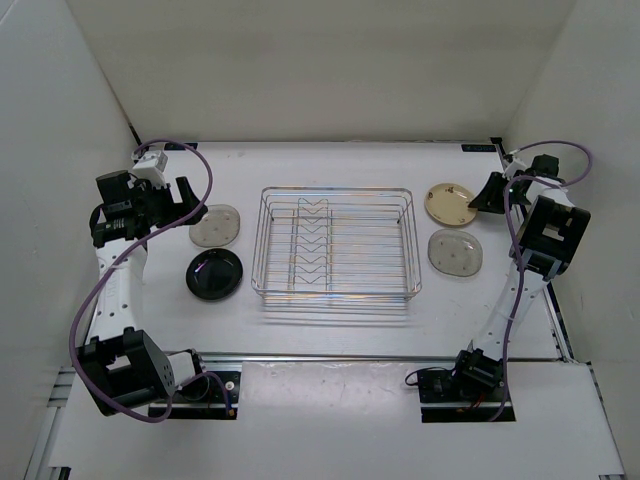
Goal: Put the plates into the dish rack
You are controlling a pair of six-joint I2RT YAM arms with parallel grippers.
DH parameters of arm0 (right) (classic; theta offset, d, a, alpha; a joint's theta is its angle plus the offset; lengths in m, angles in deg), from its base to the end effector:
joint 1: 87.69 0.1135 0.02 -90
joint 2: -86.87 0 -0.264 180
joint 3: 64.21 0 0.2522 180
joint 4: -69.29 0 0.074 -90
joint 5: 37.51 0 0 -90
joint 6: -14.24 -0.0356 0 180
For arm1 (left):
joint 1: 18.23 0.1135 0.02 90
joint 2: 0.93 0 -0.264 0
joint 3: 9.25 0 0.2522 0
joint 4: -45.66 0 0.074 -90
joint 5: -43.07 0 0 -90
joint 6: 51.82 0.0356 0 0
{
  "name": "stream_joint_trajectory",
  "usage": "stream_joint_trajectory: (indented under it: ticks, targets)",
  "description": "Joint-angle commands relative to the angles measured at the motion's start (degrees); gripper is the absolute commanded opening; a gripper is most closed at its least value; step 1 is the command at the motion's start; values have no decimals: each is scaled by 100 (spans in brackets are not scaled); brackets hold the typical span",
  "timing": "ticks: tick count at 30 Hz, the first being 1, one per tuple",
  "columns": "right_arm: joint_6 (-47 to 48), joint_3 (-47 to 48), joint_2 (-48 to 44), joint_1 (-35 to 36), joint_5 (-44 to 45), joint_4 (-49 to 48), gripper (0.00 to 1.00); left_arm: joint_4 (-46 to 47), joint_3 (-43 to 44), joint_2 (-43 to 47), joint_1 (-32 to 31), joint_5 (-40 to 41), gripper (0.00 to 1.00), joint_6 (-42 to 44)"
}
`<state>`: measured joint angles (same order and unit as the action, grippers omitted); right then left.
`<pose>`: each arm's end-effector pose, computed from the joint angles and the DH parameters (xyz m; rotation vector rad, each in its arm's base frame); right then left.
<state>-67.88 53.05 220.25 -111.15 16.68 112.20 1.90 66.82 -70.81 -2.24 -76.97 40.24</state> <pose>0.4638 -0.1786 0.1472 0.1127 2.4118 0.5681 0.2577 0.0553 0.3247 0.0211 2.1534 -0.4009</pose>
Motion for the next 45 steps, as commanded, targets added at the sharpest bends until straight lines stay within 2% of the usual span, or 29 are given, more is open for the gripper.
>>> stream_joint_trajectory:
  ticks: [1,12,17,22,30,38,43,45]
  targets:
    - [-15,65,83,-53,-137,109,36,-15,-8,239,-26,-133,100,-22]
    - [38,-94,-32,-53,-137,162,18,-15,-60,291,-26,-133,100,-22]
    - [38,-146,-84,-53,-84,162,0,-15,-60,344,-26,-133,100,-22]
    - [38,-251,-347,-106,-22,162,0,-15,-113,344,-26,-133,100,-22]
    - [-23,-313,-1059,-106,723,-5,0,-15,-166,458,27,-186,100,-22]
    - [38,231,-1631,-45,1358,-58,0,-15,-271,678,133,-239,100,-22]
    - [591,284,-2351,306,2173,12,0,-15,-324,731,133,-292,100,31]
    - [985,284,-2701,649,2884,12,0,-15,-324,731,133,-292,100,31]
